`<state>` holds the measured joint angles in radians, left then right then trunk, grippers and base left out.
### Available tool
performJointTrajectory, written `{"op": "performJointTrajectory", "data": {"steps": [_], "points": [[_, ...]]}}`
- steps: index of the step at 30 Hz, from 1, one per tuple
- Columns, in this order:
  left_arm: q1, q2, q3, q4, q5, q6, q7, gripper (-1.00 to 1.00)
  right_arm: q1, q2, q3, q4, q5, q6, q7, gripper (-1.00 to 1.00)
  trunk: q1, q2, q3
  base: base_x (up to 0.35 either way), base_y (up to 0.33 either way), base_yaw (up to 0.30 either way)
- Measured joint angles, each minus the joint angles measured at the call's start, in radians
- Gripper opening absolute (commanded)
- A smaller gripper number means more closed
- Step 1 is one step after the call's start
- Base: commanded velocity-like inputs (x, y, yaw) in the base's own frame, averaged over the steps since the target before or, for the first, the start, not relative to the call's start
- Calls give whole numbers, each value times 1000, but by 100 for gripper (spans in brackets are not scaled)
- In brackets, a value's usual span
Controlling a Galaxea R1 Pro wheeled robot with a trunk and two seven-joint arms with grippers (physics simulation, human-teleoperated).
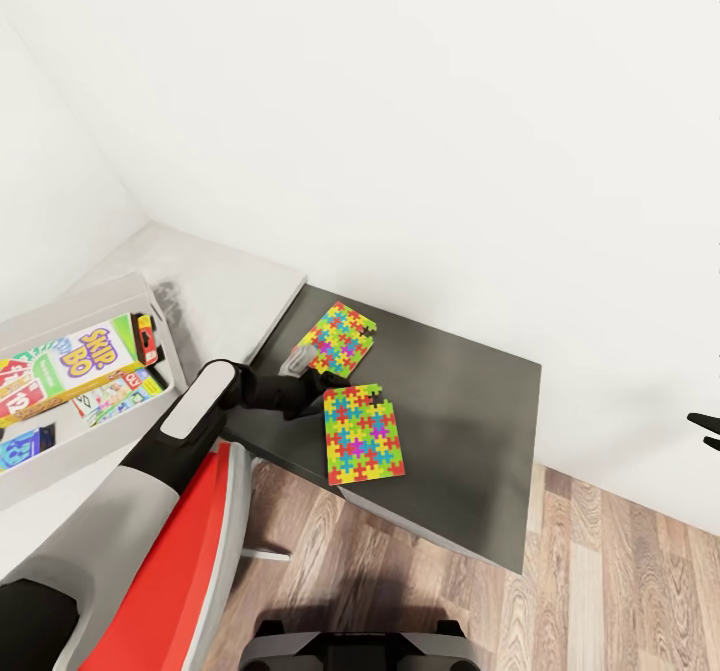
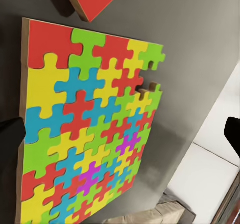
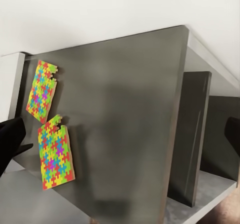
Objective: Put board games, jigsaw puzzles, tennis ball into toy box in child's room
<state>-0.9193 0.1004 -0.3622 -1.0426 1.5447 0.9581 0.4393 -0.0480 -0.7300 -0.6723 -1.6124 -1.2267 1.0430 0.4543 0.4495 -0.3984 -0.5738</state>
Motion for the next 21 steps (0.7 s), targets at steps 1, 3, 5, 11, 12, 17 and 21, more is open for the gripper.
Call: {"op": "performJointTrajectory", "data": {"steps": [1, 3, 5, 11, 12, 17, 21], "points": [[0, 0, 0, 0, 0, 0, 0, 100, 0, 0, 0, 0, 0, 0, 0, 100, 0, 0, 0, 0, 0, -94], [0, 0, 0, 4, -1, 0, 0, 100, 0, 0, 0, 0, 0, 0, 0, 100, 0, 0, 0, 0, 0, -143], [0, -1, 0, 8, -1, 0, 1, 100, 0, 0, 0, 0, 0, 0, 0, 100, 0, 0, 0, 0, 0, -189], [-1, -1, -1, 16, 0, 0, 1, 100, 0, 0, 0, 0, 0, 0, 0, 100, 0, 0, 0, 0, 0, -210], [-1, -1, 0, 19, 2, -1, 1, 100, 0, 0, 0, 0, 0, 0, 0, 100, 0, 0, 0, 0, 0, -152], [-1, -1, 0, 27, 13, -4, -1, 100, 0, 0, 0, 0, 0, 0, 0, 100, 0, -1, 0, 0, 0, -103], [-1, -1, 0, 25, 11, -3, -1, 100, 0, 0, 0, 0, 0, 0, 0, 100, 0, 0, 0, 0, 0, -46]]}}
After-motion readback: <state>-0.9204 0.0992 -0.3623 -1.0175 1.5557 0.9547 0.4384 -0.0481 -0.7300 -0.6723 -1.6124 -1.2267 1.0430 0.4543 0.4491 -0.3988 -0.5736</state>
